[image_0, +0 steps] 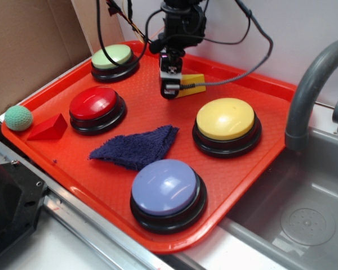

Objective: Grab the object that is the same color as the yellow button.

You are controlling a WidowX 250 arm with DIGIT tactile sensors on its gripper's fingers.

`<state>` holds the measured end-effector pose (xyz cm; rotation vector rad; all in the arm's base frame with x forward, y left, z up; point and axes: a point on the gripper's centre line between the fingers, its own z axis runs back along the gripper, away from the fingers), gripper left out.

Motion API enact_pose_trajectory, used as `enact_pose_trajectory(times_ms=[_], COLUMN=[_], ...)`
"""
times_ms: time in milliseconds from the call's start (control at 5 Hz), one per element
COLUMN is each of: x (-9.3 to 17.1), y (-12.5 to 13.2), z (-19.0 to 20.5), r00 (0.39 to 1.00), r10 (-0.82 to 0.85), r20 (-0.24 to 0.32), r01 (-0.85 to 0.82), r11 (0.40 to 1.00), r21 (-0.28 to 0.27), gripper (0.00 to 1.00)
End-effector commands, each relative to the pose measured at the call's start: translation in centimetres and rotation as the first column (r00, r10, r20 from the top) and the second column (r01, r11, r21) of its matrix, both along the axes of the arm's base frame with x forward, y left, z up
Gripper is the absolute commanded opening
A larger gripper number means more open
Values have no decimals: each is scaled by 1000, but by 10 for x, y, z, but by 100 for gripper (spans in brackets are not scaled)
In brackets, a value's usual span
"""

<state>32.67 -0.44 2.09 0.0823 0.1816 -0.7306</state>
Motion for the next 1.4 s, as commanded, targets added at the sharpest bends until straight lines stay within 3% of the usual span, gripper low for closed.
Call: enact_pose_trajectory(times_ms=[0, 200, 600, 800, 1000, 1200], x=[-7, -8, -9, -9, -34, -72], y=[-17, -16, -11, 2, 19, 21], z=[-4, -5, -2, 35, 84, 131], r00=[999, 999, 1000, 987, 907, 771], r10=[-42, -38, 1, 140, 379, 598], r20=[22, 35, 30, 84, 184, 217], r01=[42, 39, 0, -142, -379, -589], r11=[999, 998, 1000, 990, 925, 800], r21=[-18, -38, -12, 15, -38, -110], gripper=[100, 0, 0, 0, 0, 0])
